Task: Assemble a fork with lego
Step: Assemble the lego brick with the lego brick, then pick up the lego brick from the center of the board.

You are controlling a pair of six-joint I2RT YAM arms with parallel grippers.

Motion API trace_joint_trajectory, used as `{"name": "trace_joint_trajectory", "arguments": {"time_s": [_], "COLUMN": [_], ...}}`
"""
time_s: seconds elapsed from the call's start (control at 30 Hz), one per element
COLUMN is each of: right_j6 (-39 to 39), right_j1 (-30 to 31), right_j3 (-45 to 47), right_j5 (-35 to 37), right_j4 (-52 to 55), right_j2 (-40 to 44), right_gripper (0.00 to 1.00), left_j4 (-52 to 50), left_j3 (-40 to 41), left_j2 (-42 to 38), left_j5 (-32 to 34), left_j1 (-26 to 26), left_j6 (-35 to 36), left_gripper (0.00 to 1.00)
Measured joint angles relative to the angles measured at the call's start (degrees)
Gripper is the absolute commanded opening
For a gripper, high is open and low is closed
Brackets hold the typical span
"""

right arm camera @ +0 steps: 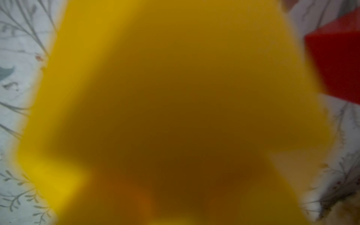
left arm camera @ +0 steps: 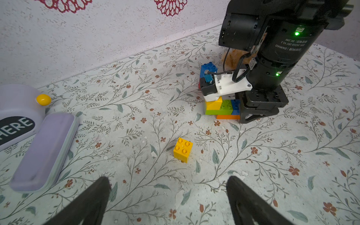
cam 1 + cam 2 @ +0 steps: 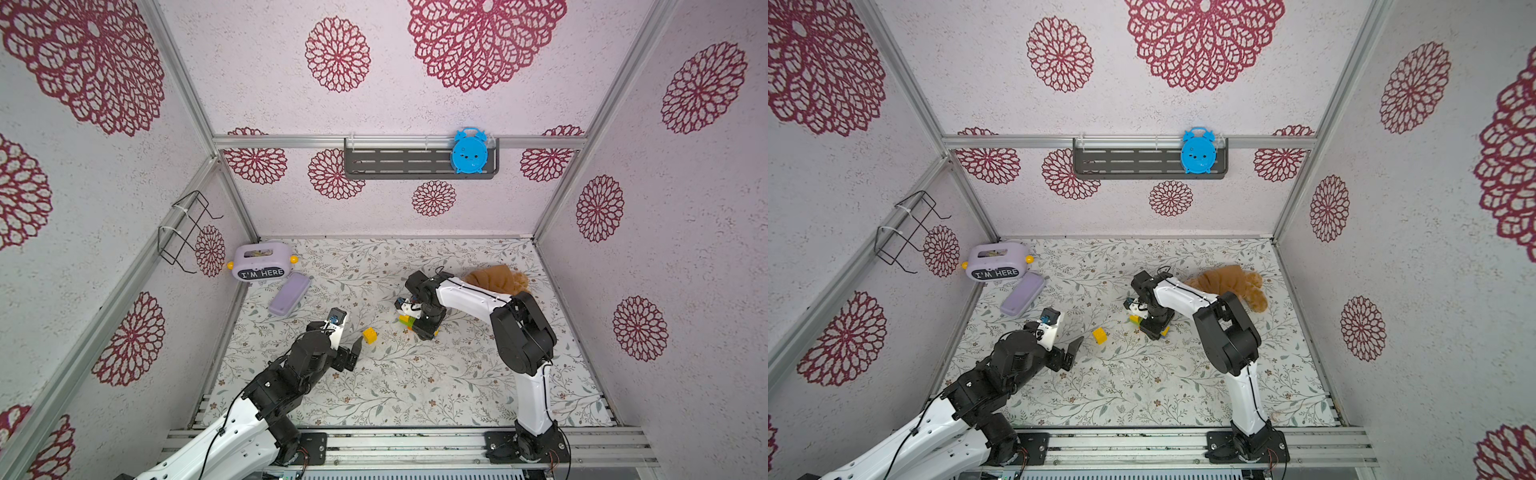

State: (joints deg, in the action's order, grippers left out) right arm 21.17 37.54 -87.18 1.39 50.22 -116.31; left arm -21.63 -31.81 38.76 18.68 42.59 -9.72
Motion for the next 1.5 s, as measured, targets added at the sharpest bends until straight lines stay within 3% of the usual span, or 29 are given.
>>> {"name": "trace_joint_trajectory", "arguments": {"time_s": [0.33,0.5,0.77,1.1,1.33,1.5], "right_j6": [-11.28,-22.47,-36.22,-39.3,-39.32,-39.21], "right_j1": [-0.44,4.72,15.45,18.6,18.51,18.51], "right_j3": [-3.76,-3.67,-8.63,-16.22,-19.37,-20.09], "right_j5": [-0.13,-0.13,1.42,2.58,3.02,2.71], "right_j4": [-1.66,-5.07,-8.26,-8.76,-8.59,-7.63], "right_j2": [15.08,18.53,5.95,-8.02,-12.85,-13.64], "right_gripper": [0.68,0.66,0.67,0.69,0.56,0.37], "left_j4": [-4.26,-5.46,-7.85,-9.73,-9.94,-10.05], "left_j3": [-3.52,-4.0,-4.72,-4.72,-4.72,-4.72], "left_j2": [-2.56,-7.45,-12.07,-12.72,-10.23,-9.01], "left_j5": [1.38,1.53,3.52,5.25,5.2,5.2], "left_j1": [0.0,0.0,0.0,0.0,0.0,0.0], "left_j6": [-6.51,-9.66,-11.76,-11.96,-11.67,-11.21], "left_gripper": [0.97,0.97,0.97,0.97,0.97,0.97]}}
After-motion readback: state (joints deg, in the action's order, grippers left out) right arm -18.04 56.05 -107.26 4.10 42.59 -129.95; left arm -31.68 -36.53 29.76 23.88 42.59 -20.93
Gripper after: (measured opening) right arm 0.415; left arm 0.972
